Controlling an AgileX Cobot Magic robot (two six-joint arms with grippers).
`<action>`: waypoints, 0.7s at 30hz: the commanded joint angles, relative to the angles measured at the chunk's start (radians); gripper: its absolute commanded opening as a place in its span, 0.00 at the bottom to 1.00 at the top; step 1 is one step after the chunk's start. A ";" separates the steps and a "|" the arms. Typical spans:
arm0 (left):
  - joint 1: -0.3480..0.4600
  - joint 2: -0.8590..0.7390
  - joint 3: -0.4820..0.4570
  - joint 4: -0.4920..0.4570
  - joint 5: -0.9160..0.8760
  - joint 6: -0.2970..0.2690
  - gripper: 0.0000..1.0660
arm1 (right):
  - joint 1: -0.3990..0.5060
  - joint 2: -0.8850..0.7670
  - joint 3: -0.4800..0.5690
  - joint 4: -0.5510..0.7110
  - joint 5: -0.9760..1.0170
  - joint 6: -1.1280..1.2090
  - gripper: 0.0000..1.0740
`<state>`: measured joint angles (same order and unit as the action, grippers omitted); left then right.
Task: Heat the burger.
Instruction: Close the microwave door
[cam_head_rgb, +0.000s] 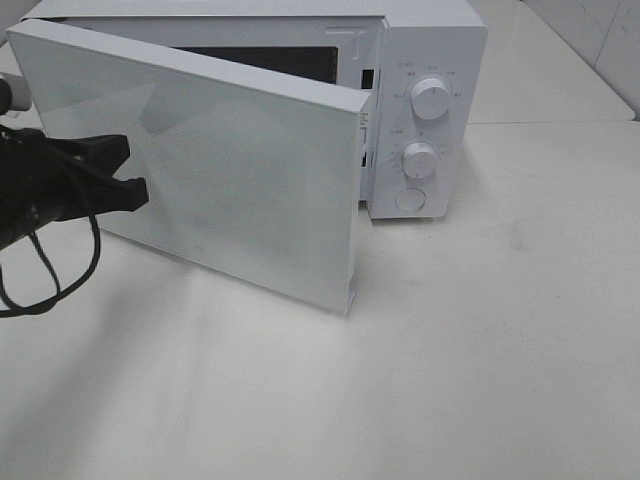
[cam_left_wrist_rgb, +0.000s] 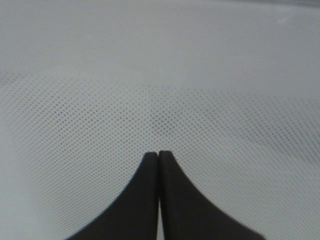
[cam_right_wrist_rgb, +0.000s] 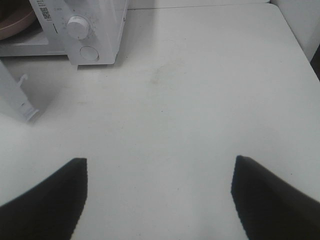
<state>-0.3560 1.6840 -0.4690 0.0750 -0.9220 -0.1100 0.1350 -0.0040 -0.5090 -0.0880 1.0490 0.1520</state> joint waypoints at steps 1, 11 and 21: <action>-0.061 0.028 -0.057 -0.094 0.015 0.030 0.00 | -0.007 -0.026 0.000 -0.004 -0.011 -0.014 0.71; -0.184 0.088 -0.178 -0.330 0.050 0.151 0.00 | -0.007 -0.026 0.000 -0.004 -0.011 -0.014 0.71; -0.262 0.164 -0.342 -0.453 0.111 0.271 0.00 | -0.007 -0.026 0.000 -0.004 -0.011 -0.014 0.71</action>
<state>-0.6030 1.8360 -0.7700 -0.3450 -0.8310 0.1260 0.1350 -0.0040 -0.5090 -0.0880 1.0480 0.1520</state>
